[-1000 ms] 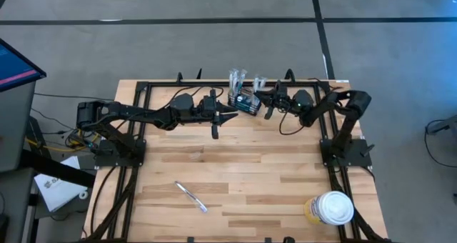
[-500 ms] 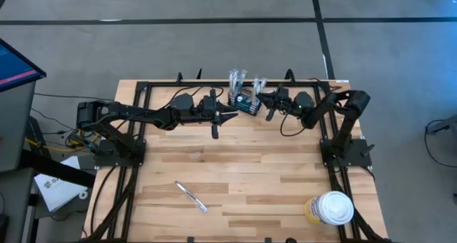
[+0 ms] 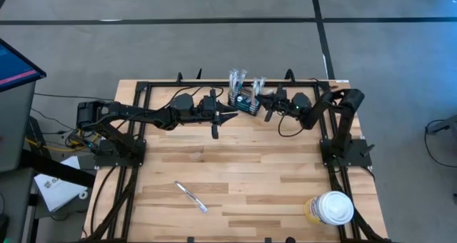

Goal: Pick & Place toothbrushing station
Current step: Put the blue toothbrush into the mesh organizer, then put the violet toothbrush into the mesh organizer

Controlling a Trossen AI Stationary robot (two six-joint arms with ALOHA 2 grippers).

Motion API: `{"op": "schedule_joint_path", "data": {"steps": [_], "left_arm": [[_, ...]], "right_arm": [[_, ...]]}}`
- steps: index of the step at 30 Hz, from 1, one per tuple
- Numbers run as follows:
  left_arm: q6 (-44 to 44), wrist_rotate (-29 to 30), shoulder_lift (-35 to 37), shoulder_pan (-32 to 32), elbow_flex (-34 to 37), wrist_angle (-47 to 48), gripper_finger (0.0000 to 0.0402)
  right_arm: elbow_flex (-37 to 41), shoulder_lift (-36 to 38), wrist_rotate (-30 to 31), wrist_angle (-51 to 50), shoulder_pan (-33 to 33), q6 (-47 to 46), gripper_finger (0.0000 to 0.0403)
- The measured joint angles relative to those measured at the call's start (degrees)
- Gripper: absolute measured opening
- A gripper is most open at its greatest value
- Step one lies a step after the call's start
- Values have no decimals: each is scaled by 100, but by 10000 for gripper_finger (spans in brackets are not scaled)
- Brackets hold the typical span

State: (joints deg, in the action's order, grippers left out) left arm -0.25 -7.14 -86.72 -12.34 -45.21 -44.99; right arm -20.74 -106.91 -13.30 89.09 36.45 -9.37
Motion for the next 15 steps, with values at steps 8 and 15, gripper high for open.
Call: {"op": "schedule_joint_path", "data": {"steps": [8, 15], "left_arm": [[0, 0, 0, 0, 0, 2, 67], [0, 0, 0, 0, 0, 2, 67]], "right_arm": [[-43, -96, -23, -54, -11, -216, 54], [-47, -29, -35, -14, -4, -227, 95]]}}
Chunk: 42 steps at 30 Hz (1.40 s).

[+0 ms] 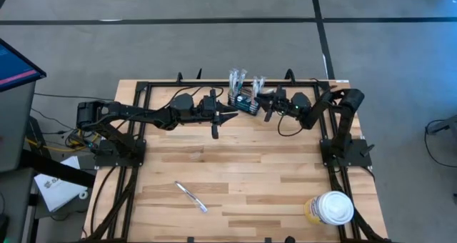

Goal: Pick & Place toothbrushing station
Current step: Put the violet toothbrush into the mesh organizer

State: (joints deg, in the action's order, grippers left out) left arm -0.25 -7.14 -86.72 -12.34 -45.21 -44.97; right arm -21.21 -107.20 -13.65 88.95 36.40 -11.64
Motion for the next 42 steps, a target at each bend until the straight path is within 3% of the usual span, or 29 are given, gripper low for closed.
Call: {"op": "schedule_joint_path", "data": {"steps": [16, 42], "left_arm": [[0, 0, 0, 0, 0, 2, 67], [0, 0, 2, 0, 0, 126, 67]], "right_arm": [[-4, 9, -4, 26, 127, 3, 210], [-4, 13, -277, -102, 158, 2, 219]]}}
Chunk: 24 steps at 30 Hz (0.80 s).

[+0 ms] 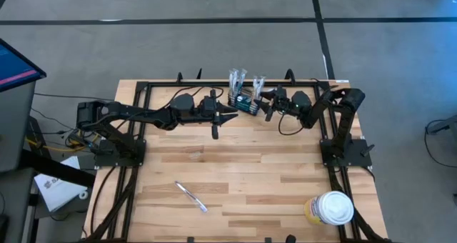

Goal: Pick & Place toothbrushing station
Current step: Put the violet toothbrush into the mesh organizer

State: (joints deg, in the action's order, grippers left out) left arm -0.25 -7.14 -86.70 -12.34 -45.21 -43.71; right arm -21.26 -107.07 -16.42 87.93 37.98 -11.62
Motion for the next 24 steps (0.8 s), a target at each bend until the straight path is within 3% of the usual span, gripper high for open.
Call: {"op": "schedule_joint_path", "data": {"steps": [8, 19, 24], "left_arm": [[0, -2, 0, -2, 0, 31, 67], [0, -2, -2, 5, 0, 151, 67], [-3, -256, -1, 83, 0, 672, 67]], "right_arm": [[324, 209, -7, -32, 168, 0, 209], [1054, 1551, -24, -112, 254, 0, 205], [1137, 1982, -178, -905, -98, 4, 202]]}}
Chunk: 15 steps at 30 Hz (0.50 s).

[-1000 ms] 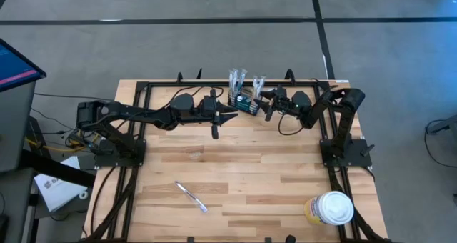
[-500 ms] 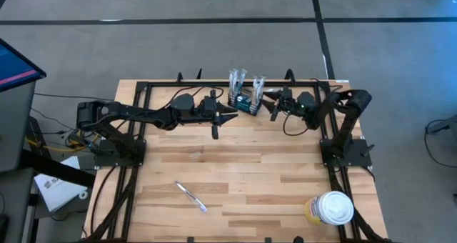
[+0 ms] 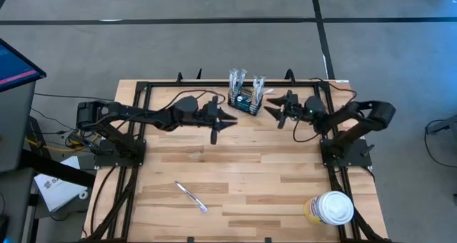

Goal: Pick & Place toothbrushing station
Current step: Put the violet toothbrush into the mesh organizer

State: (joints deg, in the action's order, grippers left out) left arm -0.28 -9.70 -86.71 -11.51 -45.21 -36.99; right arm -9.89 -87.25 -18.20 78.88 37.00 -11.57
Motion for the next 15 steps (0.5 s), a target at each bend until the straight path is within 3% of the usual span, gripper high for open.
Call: {"op": "schedule_joint_path", "data": {"steps": [9, 15], "left_arm": [[0, -1000, 173, 218, 0, 1284, 67], [1, -1121, 692, 432, -2, 2815, 67]], "right_arm": [[-2, 567, 0, -1180, -609, 195, 187], [-2, 672, 0, -1433, -1041, 206, 177]]}}
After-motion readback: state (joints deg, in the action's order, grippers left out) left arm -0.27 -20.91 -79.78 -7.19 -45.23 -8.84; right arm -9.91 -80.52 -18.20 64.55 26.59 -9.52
